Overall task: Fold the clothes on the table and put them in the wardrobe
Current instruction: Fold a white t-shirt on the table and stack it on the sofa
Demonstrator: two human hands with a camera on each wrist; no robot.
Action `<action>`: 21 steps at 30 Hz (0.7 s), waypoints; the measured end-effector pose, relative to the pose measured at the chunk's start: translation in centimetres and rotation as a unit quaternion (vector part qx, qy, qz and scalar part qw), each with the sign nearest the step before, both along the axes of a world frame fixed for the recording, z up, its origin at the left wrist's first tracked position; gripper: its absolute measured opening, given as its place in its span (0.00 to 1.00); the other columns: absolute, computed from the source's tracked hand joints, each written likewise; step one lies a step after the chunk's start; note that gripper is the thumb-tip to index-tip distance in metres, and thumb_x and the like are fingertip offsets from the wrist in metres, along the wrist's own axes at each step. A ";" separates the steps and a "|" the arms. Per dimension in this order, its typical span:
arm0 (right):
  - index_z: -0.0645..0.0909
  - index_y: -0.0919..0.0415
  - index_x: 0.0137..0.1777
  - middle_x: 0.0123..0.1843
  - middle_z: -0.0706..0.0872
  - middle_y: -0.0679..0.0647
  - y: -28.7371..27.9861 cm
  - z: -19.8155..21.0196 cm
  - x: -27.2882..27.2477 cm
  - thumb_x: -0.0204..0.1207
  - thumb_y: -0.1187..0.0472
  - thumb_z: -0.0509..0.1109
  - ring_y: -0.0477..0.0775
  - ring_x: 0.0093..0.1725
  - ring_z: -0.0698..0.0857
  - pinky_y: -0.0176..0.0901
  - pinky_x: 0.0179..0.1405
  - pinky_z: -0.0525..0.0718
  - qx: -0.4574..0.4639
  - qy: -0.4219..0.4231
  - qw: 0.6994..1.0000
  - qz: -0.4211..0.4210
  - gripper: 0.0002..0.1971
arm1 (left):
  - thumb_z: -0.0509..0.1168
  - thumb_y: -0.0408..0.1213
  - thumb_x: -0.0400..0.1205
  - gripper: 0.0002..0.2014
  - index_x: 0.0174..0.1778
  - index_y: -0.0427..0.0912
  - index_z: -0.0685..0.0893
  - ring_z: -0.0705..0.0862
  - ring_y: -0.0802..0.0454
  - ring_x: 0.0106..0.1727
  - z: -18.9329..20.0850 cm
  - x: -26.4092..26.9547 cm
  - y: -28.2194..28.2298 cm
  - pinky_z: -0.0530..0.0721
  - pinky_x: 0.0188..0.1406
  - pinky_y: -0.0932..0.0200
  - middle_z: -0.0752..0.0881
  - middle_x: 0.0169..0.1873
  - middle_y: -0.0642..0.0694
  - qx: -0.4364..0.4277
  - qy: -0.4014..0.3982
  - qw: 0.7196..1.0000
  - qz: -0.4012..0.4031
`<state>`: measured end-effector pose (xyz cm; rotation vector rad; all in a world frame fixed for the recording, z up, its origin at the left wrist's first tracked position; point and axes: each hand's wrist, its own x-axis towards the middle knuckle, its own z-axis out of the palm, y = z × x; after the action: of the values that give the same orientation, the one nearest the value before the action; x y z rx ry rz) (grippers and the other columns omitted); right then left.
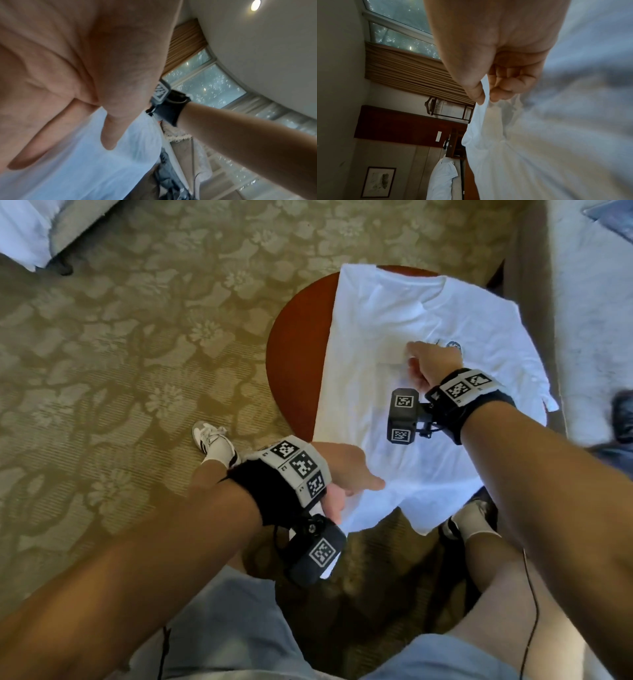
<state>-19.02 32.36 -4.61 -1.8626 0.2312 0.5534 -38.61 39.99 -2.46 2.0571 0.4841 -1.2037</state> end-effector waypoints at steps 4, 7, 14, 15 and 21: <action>0.82 0.62 0.45 0.34 0.85 0.55 -2.3 -0.3 -1.5 0.69 0.58 0.74 0.51 0.26 0.83 0.41 0.28 0.82 0.010 0.018 0.999 -0.027 0.09 | 0.59 0.47 0.87 0.20 0.60 0.32 0.83 0.87 0.42 0.53 -1.7 -1.8 -0.4 0.85 0.46 0.57 0.88 0.56 0.38 0.024 -0.031 0.999 -0.004; 0.81 0.67 0.41 0.32 0.84 0.58 -2.9 0.0 -3.5 0.77 0.66 0.70 0.55 0.26 0.83 0.47 0.33 0.88 0.061 0.045 0.997 -0.031 0.05 | 0.62 0.42 0.86 0.16 0.45 0.32 0.85 0.89 0.47 0.32 -1.6 -2.3 0.4 0.87 0.31 0.58 0.90 0.37 0.39 -0.008 -0.023 0.999 0.046; 0.82 0.65 0.43 0.35 0.86 0.57 -4.0 0.8 -6.8 0.82 0.62 0.69 0.52 0.33 0.87 0.38 0.30 0.88 0.053 0.075 0.993 0.079 0.08 | 0.66 0.49 0.82 0.18 0.35 0.38 0.79 0.85 0.47 0.26 0.3 -2.0 5.4 0.81 0.24 0.61 0.87 0.29 0.42 0.195 -0.165 0.958 0.132; 0.82 0.65 0.43 0.34 0.87 0.57 -4.2 0.8 -7.1 0.82 0.62 0.69 0.52 0.33 0.87 0.38 0.32 0.88 0.042 0.081 0.992 0.091 0.08 | 0.66 0.53 0.81 0.20 0.34 0.40 0.78 0.85 0.47 0.28 0.1 -2.0 5.5 0.81 0.27 0.59 0.85 0.29 0.44 0.207 -0.188 0.951 0.133; 0.83 0.67 0.45 0.33 0.89 0.57 -5.1 0.3 -8.7 0.83 0.63 0.69 0.50 0.28 0.89 0.41 0.39 0.84 0.011 0.093 0.988 0.125 0.08 | 0.68 0.41 0.80 0.17 0.27 0.38 0.78 0.87 0.41 0.37 -1.9 -1.7 4.8 0.78 0.31 0.58 0.83 0.27 0.41 0.148 -0.233 0.939 0.205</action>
<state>-27.68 27.23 -4.33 -1.8315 0.1138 0.9002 -40.29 44.74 -4.39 2.2457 0.8436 -0.3939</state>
